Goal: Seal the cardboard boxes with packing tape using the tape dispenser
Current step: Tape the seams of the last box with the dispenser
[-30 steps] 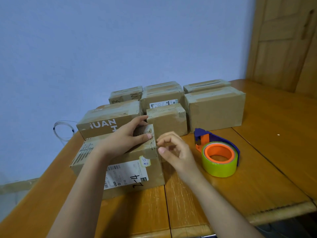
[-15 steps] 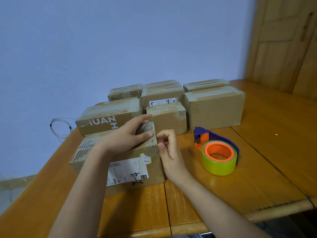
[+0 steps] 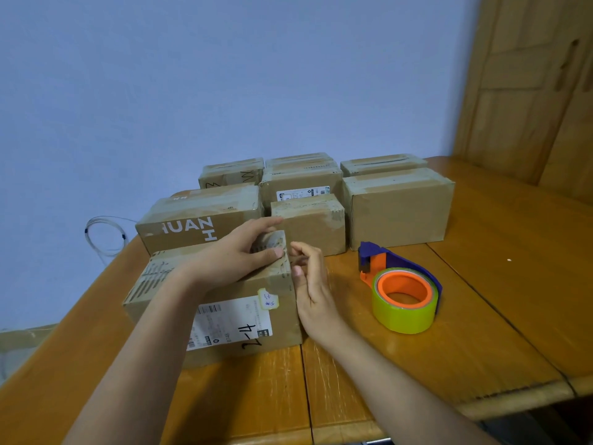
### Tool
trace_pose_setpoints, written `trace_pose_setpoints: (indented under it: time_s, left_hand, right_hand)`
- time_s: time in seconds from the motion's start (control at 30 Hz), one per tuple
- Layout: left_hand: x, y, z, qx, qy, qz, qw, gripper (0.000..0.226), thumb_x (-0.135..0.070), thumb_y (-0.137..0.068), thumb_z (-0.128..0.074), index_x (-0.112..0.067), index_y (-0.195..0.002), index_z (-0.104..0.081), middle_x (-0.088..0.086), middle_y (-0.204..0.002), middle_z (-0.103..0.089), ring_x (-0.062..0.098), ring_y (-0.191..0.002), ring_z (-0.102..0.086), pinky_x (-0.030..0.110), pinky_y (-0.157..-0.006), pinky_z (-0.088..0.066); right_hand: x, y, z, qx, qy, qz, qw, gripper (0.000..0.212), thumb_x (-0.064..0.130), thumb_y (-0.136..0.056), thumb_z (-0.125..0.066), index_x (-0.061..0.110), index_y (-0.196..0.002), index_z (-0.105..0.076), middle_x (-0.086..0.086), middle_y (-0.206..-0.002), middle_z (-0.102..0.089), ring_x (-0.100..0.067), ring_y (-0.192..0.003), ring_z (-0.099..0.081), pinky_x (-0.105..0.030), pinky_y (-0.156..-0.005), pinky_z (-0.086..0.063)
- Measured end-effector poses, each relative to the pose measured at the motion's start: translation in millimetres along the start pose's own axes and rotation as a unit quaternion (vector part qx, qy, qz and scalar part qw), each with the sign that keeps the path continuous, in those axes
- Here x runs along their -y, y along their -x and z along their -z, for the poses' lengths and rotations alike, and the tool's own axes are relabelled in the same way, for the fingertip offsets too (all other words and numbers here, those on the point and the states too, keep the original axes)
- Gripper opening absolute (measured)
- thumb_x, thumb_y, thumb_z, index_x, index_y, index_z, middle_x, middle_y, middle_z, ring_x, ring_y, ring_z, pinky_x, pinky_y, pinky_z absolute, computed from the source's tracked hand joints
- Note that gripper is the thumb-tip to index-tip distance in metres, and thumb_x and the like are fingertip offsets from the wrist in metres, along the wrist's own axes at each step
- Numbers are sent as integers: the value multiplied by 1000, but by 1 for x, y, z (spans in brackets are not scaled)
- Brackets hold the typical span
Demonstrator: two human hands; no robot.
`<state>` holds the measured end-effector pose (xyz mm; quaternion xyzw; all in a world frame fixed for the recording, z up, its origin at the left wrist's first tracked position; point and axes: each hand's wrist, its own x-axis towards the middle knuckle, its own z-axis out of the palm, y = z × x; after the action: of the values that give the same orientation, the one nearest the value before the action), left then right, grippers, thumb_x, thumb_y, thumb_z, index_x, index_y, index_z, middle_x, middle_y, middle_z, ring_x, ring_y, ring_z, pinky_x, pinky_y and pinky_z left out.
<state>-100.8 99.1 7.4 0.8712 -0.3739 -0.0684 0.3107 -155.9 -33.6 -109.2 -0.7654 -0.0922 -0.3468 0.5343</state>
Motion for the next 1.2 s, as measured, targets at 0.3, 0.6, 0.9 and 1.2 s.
trace_pose_setpoints:
  time_s: [0.3, 0.6, 0.9, 1.2]
  left_hand:
    - [1, -1, 1, -12, 35, 13, 999, 62, -35, -88, -61, -27, -144, -37, -13, -128, -51, -3, -112, -51, 14, -95, -42]
    - [2, -3, 1, -7, 37, 22, 999, 64, -34, -89, -61, -28, -146, -34, -10, -135, -48, 4, -121, -47, 19, -98, -38]
    - [3, -1, 0, -1, 41, 22, 999, 62, -36, -89, -61, -25, -145, -37, -8, -138, -48, 6, -125, -45, 23, -103, -35]
    - [-6, 24, 5, -171, -173, -85, 966, 60, -39, -91, -59, -24, -145, -37, -5, -148, -41, 12, -136, -37, 28, -109, -29]
  right_hand:
    - [21, 11, 8, 42, -68, -19, 997, 64, 70, -90, -25, 41, -146, -10, 15, -158, -16, 1, -144, -12, -15, -115, -13]
    - [21, 17, 9, 169, 46, -17, 984, 94, 86, -75, -16, 39, -141, 32, 36, -147, 24, 8, -141, 10, -12, -111, -2]
    - [33, 9, 22, 108, 262, 46, 958, 88, 80, -81, -8, 24, -147, 8, 13, -153, -4, 9, -136, 4, -10, -109, 1]
    - [63, -20, 34, 198, 371, 105, 901, 78, 58, -91, -47, 20, -152, -18, 5, -158, -17, -2, -142, -12, -19, -108, -12]
